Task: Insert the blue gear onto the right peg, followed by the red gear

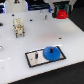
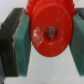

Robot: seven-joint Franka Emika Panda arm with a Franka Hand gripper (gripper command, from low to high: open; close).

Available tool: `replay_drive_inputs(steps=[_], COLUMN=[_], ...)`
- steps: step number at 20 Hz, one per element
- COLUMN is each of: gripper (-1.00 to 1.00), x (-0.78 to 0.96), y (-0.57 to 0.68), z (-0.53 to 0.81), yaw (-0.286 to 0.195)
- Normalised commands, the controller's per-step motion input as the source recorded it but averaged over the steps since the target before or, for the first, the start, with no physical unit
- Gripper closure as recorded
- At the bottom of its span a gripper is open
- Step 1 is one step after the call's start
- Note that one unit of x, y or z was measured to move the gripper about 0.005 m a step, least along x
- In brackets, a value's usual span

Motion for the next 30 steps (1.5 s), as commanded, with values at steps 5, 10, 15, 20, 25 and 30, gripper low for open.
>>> replay_drive_inputs(steps=[5, 10, 15, 20, 25, 30], gripper=[1.0, 1.0, 1.0, 1.0, 1.0, 1.0], x=[0.8, 0.79, 0.75, 0.69, 0.6, 0.35], y=[-0.12, -0.19, -0.25, -0.26, -0.24, -0.23], z=[0.33, 0.24, 0.16, 0.09, 0.02, -0.02], yaw=[0.0, 0.0, 0.0, 0.0, 0.0, 0.0])
